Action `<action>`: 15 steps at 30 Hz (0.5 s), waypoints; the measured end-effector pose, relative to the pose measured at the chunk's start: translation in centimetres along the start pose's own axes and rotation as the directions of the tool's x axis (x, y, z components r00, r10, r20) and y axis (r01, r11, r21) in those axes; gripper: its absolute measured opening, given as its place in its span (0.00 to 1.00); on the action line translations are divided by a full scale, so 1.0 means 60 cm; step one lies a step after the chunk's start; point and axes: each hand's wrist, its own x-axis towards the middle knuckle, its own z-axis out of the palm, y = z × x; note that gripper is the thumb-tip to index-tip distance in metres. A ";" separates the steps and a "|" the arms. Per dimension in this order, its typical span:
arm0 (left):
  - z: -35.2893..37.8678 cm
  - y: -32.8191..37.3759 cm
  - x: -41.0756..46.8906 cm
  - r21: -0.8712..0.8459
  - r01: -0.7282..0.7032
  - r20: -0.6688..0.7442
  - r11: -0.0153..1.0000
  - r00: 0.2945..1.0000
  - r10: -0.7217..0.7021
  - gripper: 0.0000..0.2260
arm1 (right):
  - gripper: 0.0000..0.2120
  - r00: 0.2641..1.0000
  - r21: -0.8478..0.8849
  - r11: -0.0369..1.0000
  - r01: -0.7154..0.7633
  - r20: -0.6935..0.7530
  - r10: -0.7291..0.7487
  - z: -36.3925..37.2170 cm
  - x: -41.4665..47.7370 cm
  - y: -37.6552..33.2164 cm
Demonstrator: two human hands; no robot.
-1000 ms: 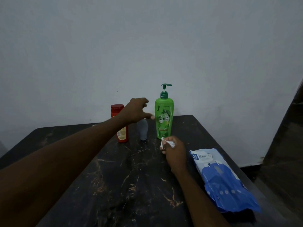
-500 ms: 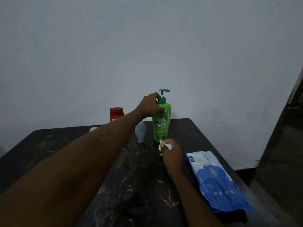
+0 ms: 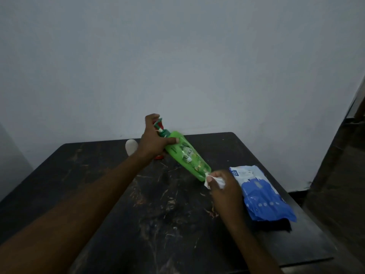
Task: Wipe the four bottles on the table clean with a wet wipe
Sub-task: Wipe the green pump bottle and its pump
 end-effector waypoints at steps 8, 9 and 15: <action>-0.057 -0.076 -0.195 -0.378 0.258 -0.117 0.889 0.939 -0.323 0.32 | 0.05 0.978 -0.150 0.973 0.174 -0.087 -0.189 -0.047 -0.073 0.018; -0.062 -0.083 -0.215 -0.402 0.285 -0.124 0.870 0.925 -0.360 0.30 | 0.06 0.975 -0.189 0.965 0.183 -0.089 -0.202 -0.045 -0.078 0.022; -0.089 -0.120 -0.299 -0.440 0.347 -0.137 0.828 0.886 -0.444 0.21 | 0.08 0.951 -0.217 0.937 0.275 -0.084 -0.298 -0.042 -0.113 0.026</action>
